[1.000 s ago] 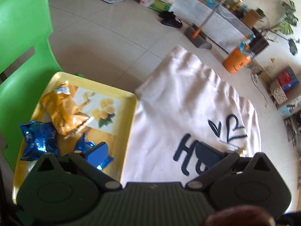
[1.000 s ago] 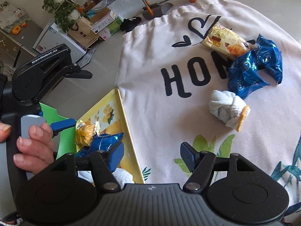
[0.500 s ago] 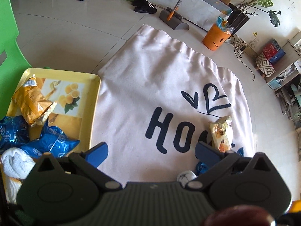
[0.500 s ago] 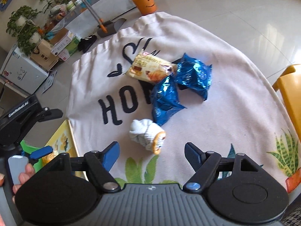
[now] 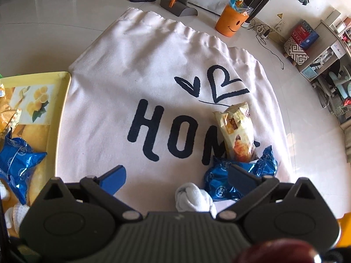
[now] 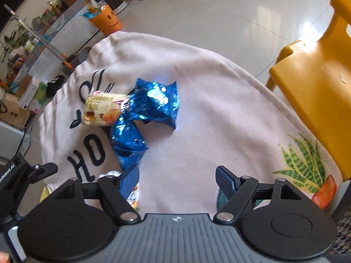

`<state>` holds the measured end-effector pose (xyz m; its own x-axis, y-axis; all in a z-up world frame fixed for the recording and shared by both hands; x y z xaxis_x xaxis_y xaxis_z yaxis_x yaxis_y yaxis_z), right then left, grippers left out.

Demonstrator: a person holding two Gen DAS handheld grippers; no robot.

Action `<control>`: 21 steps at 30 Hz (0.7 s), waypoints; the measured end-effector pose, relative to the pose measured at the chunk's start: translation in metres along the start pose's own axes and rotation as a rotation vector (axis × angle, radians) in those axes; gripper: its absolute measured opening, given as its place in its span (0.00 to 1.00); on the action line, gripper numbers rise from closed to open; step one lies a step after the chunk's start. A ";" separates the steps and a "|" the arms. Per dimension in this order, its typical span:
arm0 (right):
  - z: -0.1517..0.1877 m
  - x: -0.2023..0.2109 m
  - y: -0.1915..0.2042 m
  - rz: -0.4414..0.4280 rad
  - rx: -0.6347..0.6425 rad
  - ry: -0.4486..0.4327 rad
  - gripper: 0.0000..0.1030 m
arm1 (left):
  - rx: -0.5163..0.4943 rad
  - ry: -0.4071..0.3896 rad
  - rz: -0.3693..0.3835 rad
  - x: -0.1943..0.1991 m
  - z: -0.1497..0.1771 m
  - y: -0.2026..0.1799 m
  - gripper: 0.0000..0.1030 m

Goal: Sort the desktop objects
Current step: 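Move both grippers back over the items on the cloth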

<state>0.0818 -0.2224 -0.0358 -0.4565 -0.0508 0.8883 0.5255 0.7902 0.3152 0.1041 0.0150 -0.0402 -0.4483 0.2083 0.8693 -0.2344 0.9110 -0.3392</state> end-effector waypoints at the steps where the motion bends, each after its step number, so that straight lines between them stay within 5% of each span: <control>1: -0.002 -0.001 -0.004 0.000 -0.025 -0.002 0.75 | -0.006 0.003 0.005 -0.004 0.001 -0.004 0.99; 21: -0.015 -0.008 -0.030 -0.022 -0.135 -0.004 0.75 | -0.289 0.083 0.047 -0.080 0.045 -0.083 0.99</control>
<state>0.0803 -0.2545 -0.0469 -0.4715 -0.0644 0.8795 0.6071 0.6997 0.3767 0.1213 -0.0933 -0.0980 -0.3779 0.2701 0.8856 0.0452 0.9607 -0.2738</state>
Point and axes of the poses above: each gripper's, at about its wrist camera, not at the fingertips, and x roughly against the way its jaws point, y to its left, z to its underside, the point moved 5 cm from there along -x, roughly the way its jaws point, and after that the axes turned 3 degrees about x, right-handed, at the moved point
